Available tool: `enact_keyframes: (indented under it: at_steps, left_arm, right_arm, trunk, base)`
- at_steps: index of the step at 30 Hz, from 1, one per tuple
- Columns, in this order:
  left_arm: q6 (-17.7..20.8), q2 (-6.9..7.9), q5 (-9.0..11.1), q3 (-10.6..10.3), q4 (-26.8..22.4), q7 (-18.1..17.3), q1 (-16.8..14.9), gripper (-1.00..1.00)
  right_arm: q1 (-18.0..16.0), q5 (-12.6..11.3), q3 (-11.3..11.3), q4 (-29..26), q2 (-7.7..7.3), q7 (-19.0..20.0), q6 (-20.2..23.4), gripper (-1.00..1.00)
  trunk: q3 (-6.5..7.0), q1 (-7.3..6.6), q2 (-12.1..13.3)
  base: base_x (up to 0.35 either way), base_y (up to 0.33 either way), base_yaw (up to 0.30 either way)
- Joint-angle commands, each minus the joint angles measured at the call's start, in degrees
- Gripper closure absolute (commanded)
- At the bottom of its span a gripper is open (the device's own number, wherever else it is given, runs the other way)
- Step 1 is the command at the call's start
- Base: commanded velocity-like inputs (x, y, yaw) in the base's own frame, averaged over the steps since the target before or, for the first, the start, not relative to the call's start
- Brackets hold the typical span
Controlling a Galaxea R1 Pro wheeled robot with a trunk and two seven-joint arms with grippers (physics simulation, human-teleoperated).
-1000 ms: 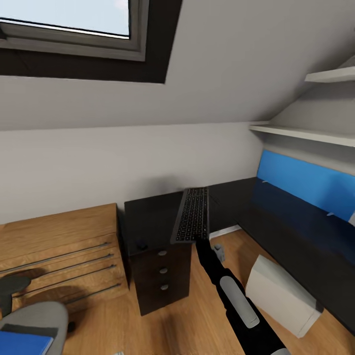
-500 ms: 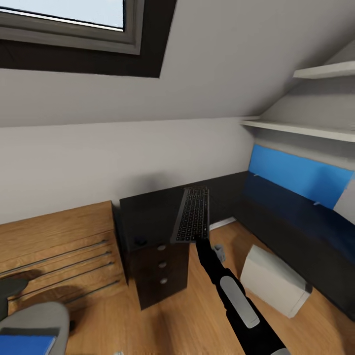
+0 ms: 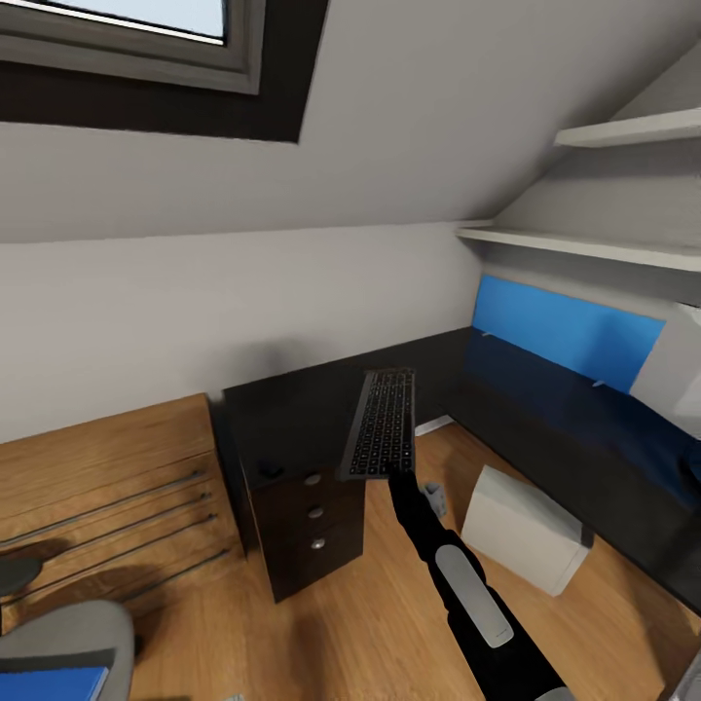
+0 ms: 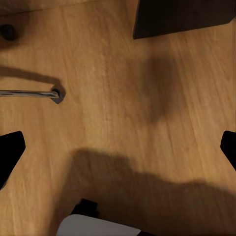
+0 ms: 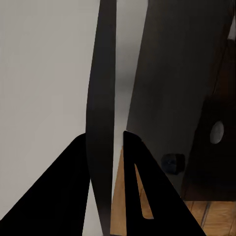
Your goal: In the bedroom, organize the workspace by keeping the computer under the desk, ensuring the monitor is on the desk, placing the keyboard on the desk next to the monitor, placing the mouse on the desk next to the keyboard, moving the folder from the swivel chair onto the desk next to the mouse, stacking the notebook on top of the folder with the pen on top of the notebook, and positioning the swivel chair next to the desk.
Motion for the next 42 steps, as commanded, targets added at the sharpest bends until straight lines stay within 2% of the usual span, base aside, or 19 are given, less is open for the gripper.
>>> enact_keyframes:
  at_steps: [1, 8, 21, 22, 23, 29, 42]
  left_arm:
    - [0.11, 0.04, 0.48, -0.23, -0.10, 0.41, -0.01, -1.00]
    - [0.17, 0.04, 0.48, -0.23, -0.08, 0.40, -0.01, -1.00]
    - [0.20, 0.04, 0.51, -0.19, -0.07, 0.35, -0.01, -1.00]
    - [0.20, 0.04, 0.53, -0.17, -0.05, 0.34, -0.01, -1.00]
    - [0.20, 0.04, 0.55, -0.15, -0.07, 0.36, -0.01, -1.00]
    - [0.20, 0.04, 0.50, -0.15, -0.08, 0.34, -0.01, -1.00]
    - [0.20, 0.00, 0.48, -0.23, -0.08, 0.34, -0.01, -1.00]
  right_arm:
    - [-0.06, -0.63, 0.06, -0.02, -0.01, 0.15, -0.08, 1.00]
    - [-0.02, -0.58, -0.01, 0.11, 0.05, 0.15, -0.35, 1.00]
    - [-0.06, -0.46, -0.19, 0.94, 0.07, 0.15, -2.77, 1.00]
    - [-0.03, -0.42, -0.19, 0.94, 0.07, 0.15, -3.14, 1.00]
    - [-0.05, -0.30, -0.16, 0.94, 0.05, 0.07, -5.42, 1.00]
    - [-0.01, -0.28, -0.12, 1.41, 0.07, 0.06, -6.69, 1.00]
    - [-0.05, -0.28, -0.11, 1.73, 0.06, 0.06, -7.02, 1.00]
  trunk:
    - [-0.16, 0.01, -0.07]
    - [-0.74, 0.01, -0.07]
    - [-1.79, 0.01, -0.07]
    - [-1.87, 0.01, -0.07]
    - [-1.95, 0.01, -0.07]
    - [-2.43, 0.01, -0.07]
    - [-3.47, 0.01, -0.07]
  base:
    - [0.000, 0.001, -0.164]
    - [-0.018, 0.028, -0.167]
    - [-0.133, 0.217, -0.172]
    - [-0.017, 0.044, -0.173]
    - [-0.002, 0.005, -0.173]
    - [-0.001, 0.036, -0.173]
    - [0.000, 0.163, -0.173]
